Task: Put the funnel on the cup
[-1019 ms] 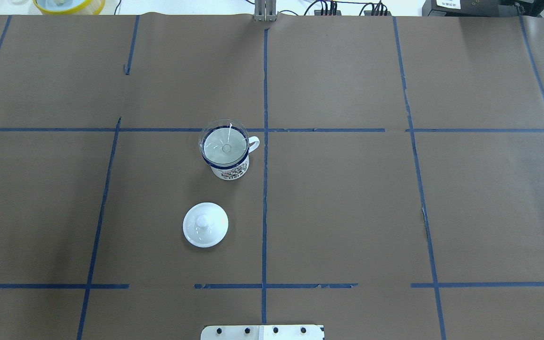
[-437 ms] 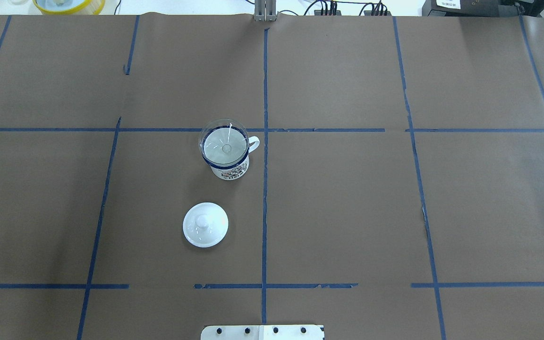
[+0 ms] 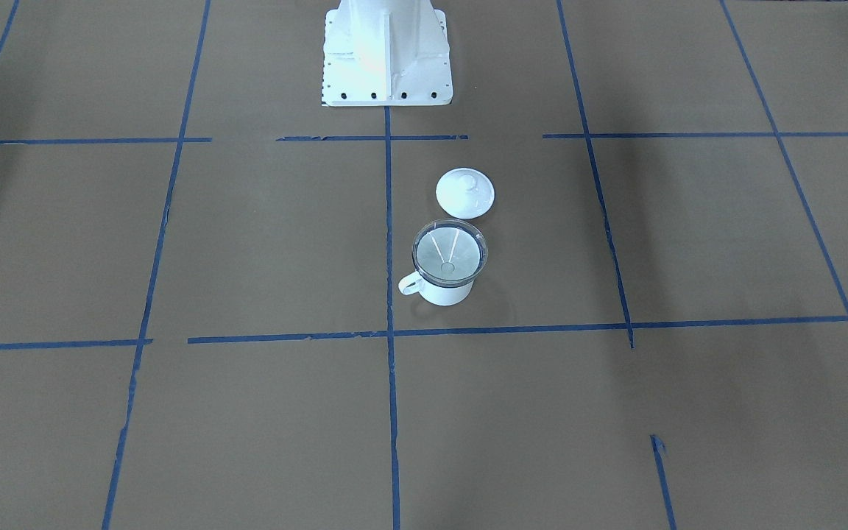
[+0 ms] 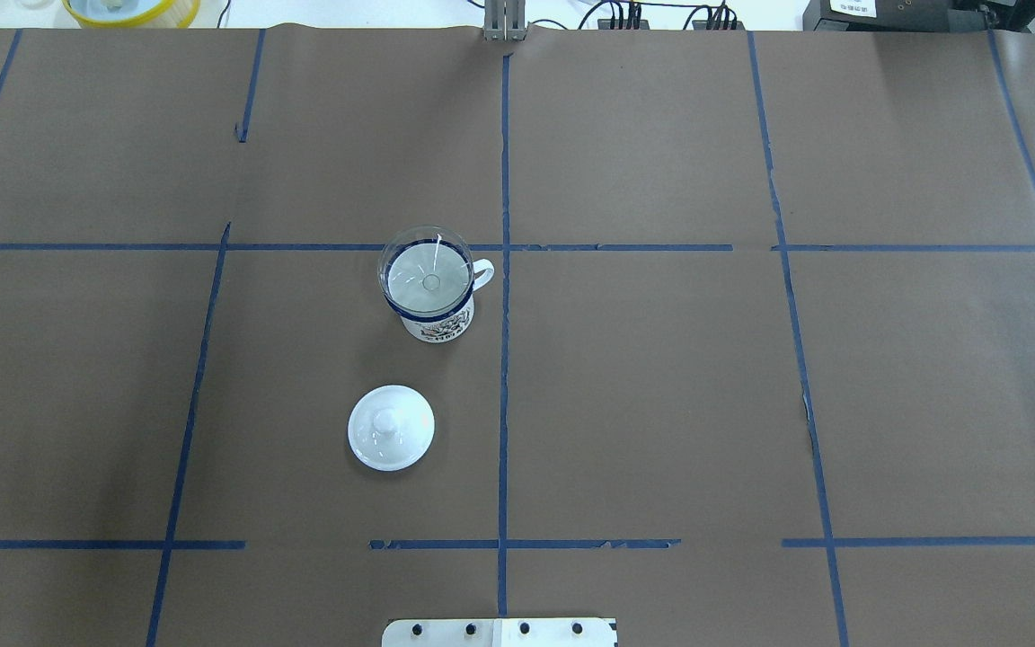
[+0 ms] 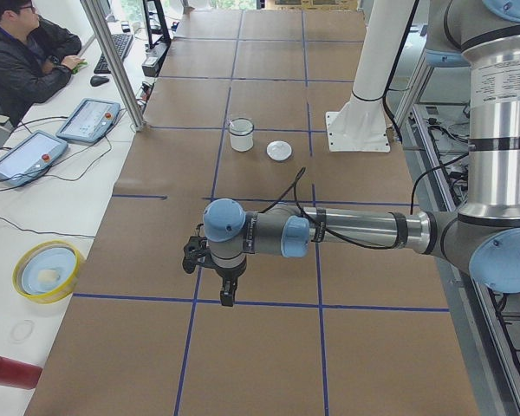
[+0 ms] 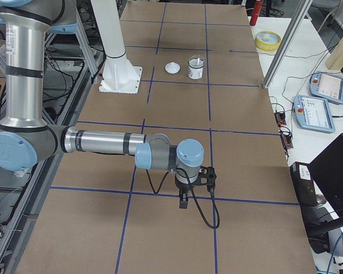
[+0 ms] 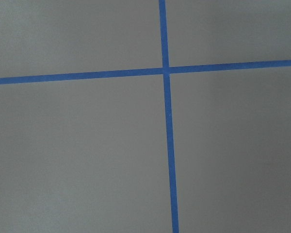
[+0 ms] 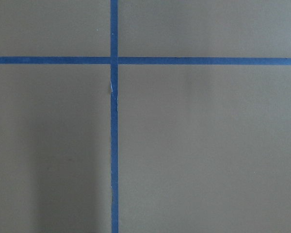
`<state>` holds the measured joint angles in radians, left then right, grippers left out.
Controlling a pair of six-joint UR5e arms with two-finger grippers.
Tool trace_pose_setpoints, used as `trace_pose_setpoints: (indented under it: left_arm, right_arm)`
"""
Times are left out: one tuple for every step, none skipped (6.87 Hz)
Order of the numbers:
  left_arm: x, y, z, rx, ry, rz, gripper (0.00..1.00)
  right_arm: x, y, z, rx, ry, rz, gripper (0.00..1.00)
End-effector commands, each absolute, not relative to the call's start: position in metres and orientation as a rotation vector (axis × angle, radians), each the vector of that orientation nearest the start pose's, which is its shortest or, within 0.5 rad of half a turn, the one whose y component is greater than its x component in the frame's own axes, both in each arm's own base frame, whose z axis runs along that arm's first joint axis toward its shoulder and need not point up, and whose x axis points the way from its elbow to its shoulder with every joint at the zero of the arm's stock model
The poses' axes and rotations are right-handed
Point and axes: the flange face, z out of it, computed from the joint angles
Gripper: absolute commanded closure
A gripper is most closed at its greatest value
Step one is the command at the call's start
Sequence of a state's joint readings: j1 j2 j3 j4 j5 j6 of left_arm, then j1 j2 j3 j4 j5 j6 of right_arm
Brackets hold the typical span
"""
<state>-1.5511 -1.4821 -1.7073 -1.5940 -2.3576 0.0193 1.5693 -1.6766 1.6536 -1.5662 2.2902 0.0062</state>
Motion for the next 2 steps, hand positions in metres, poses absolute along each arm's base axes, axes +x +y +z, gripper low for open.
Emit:
trace_pose_setpoints:
  left_arm:
    - [-0.0540,-0.4569,0.6311,0.066,0.782,0.065,0.00]
    - [-0.0541,-0.4569,0.6312,0.065,0.781,0.065,0.00]
  right_arm:
    - [0.0670,-0.4456,0.6709,-0.020,-0.719,0.011,0.00]
    - [0.0670,-0.4456,0.6709,-0.020,-0.719,0.011,0.00]
